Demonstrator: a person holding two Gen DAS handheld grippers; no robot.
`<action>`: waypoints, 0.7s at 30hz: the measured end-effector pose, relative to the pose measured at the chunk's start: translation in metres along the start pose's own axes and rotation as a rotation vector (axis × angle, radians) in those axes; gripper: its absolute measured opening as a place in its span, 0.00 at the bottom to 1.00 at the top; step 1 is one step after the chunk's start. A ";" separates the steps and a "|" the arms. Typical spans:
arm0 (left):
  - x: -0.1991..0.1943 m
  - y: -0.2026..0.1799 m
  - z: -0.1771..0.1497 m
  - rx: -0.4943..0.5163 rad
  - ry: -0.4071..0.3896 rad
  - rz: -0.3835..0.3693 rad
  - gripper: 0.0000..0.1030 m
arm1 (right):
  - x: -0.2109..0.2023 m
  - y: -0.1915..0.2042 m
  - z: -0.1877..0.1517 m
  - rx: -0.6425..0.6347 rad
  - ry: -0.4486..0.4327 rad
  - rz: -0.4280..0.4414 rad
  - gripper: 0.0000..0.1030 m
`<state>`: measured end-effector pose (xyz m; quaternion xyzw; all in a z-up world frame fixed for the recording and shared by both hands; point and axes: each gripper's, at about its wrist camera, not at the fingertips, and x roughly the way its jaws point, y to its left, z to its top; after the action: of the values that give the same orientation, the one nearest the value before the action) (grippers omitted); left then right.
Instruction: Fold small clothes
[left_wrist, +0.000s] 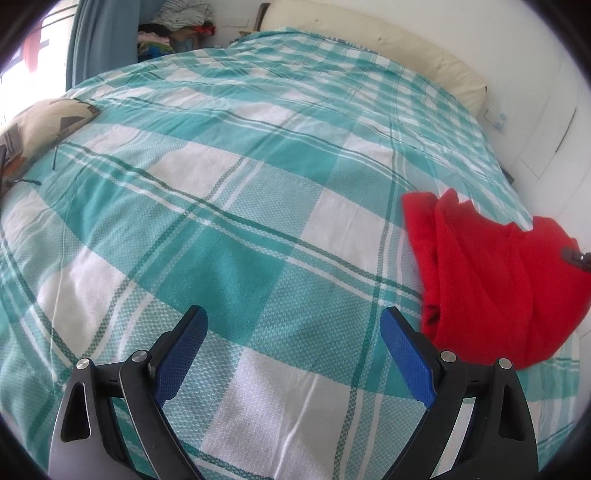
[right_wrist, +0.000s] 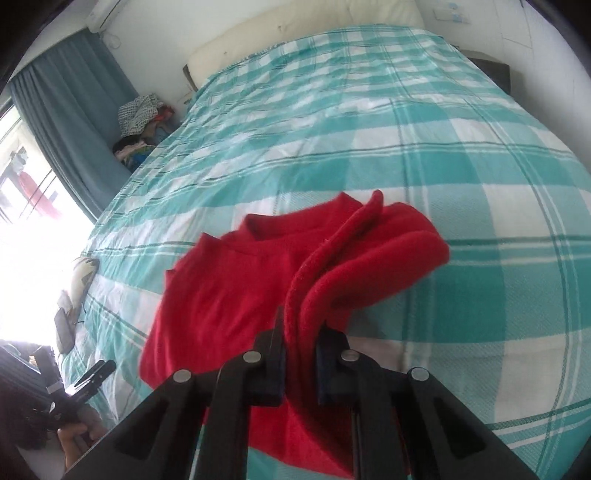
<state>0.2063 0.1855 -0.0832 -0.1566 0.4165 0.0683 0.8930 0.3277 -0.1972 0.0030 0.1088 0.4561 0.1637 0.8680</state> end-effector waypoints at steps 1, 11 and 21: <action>-0.001 0.002 0.000 -0.007 -0.005 0.001 0.93 | 0.007 0.022 0.005 -0.023 0.009 0.005 0.11; -0.001 0.023 0.002 -0.035 0.001 0.025 0.93 | 0.128 0.159 -0.018 -0.167 0.133 -0.070 0.12; -0.008 0.030 0.007 -0.056 0.003 -0.010 0.93 | 0.069 0.150 -0.017 -0.134 0.122 0.228 0.51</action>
<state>0.1991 0.2166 -0.0796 -0.1837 0.4150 0.0751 0.8879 0.3225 -0.0322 -0.0080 0.0916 0.4809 0.2976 0.8196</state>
